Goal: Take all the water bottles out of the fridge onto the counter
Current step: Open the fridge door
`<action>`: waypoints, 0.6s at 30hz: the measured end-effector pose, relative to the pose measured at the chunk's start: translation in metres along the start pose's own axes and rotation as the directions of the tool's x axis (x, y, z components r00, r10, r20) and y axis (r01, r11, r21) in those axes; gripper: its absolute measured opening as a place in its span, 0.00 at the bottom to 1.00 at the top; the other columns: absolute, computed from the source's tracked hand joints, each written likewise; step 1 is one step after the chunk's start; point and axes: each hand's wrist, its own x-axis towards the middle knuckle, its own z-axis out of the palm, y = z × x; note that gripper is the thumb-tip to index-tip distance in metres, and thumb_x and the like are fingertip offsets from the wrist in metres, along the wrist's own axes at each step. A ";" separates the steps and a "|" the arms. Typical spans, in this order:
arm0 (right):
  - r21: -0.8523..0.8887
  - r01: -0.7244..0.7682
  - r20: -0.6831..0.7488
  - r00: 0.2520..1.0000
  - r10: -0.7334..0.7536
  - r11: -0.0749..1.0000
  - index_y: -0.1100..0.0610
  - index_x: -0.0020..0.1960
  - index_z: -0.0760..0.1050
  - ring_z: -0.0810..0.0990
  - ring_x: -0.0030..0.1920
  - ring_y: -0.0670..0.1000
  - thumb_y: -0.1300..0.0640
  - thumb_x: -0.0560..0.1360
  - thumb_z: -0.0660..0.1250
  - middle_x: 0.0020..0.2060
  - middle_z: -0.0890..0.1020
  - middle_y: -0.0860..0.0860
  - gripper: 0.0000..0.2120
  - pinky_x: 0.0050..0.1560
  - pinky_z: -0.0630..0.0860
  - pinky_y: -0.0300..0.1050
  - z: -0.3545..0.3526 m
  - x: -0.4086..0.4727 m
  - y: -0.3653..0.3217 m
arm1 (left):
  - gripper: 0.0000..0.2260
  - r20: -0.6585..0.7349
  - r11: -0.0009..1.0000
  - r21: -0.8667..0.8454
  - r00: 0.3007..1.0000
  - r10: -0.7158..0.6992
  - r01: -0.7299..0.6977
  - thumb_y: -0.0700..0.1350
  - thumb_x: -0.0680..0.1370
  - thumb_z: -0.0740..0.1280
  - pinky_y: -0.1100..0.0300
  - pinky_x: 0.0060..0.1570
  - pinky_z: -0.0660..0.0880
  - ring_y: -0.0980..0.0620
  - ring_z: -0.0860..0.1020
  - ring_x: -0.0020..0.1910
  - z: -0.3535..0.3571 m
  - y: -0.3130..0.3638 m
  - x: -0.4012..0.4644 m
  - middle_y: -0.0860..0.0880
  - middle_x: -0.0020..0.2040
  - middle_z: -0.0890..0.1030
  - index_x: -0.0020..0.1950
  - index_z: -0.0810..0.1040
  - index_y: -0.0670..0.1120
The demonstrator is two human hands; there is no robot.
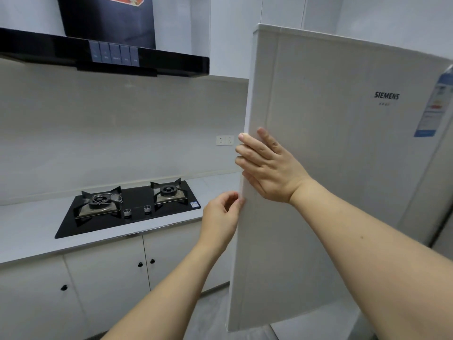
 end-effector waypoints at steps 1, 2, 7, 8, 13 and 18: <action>0.009 0.002 -0.006 1.000 -0.002 1.000 0.60 0.54 0.79 0.69 0.71 0.58 0.55 0.79 0.57 0.59 0.79 0.55 0.13 0.73 0.59 0.62 -0.009 -0.003 -0.001 | 0.03 -0.004 1.000 0.016 1.000 -0.002 0.002 0.44 0.78 0.69 0.55 0.48 0.77 0.57 0.79 0.41 0.001 0.004 -0.008 0.54 0.41 0.84 0.47 0.83 0.47; 0.018 0.006 -0.013 1.000 -0.006 1.000 0.60 0.53 0.79 0.69 0.71 0.58 0.55 0.79 0.57 0.59 0.79 0.55 0.13 0.73 0.60 0.62 -0.018 -0.007 -0.002 | 0.03 -0.008 1.000 0.026 1.000 -0.007 0.007 0.44 0.78 0.69 0.54 0.50 0.78 0.56 0.80 0.41 0.002 0.009 -0.017 0.54 0.42 0.85 0.48 0.83 0.47; 0.042 0.014 -0.042 0.999 -0.012 0.999 0.60 0.54 0.78 0.68 0.71 0.58 0.56 0.79 0.57 0.60 0.78 0.56 0.14 0.72 0.59 0.62 -0.046 -0.022 -0.006 | 0.07 0.029 1.000 0.026 1.000 -0.012 0.011 0.47 0.75 0.71 0.48 0.54 0.78 0.52 0.83 0.47 0.004 0.023 -0.044 0.52 0.43 0.86 0.49 0.84 0.45; 0.053 0.015 -0.054 0.998 -0.012 0.998 0.61 0.54 0.78 0.68 0.71 0.58 0.56 0.79 0.56 0.60 0.78 0.56 0.14 0.72 0.59 0.63 -0.050 -0.025 -0.006 | 0.09 0.041 1.000 0.014 0.999 -0.013 0.012 0.49 0.73 0.71 0.47 0.55 0.78 0.52 0.83 0.47 0.005 0.025 -0.050 0.52 0.43 0.86 0.49 0.84 0.45; 0.064 0.027 -0.084 0.996 -0.022 0.998 0.61 0.55 0.77 0.68 0.71 0.59 0.56 0.79 0.54 0.61 0.78 0.57 0.15 0.72 0.59 0.63 -0.072 -0.038 -0.007 | 0.04 0.079 0.999 -0.042 0.997 -0.002 0.006 0.45 0.74 0.72 0.44 0.54 0.78 0.46 0.84 0.47 0.009 0.034 -0.074 0.50 0.43 0.86 0.46 0.85 0.46; 0.062 0.030 -0.072 0.997 -0.026 0.998 0.61 0.55 0.78 0.68 0.71 0.59 0.57 0.79 0.53 0.61 0.78 0.57 0.16 0.72 0.59 0.64 -0.087 -0.045 -0.009 | 0.04 0.057 0.999 -0.054 0.998 0.002 0.001 0.49 0.73 0.72 0.42 0.53 0.78 0.42 0.83 0.47 0.015 0.040 -0.090 0.48 0.42 0.86 0.44 0.85 0.50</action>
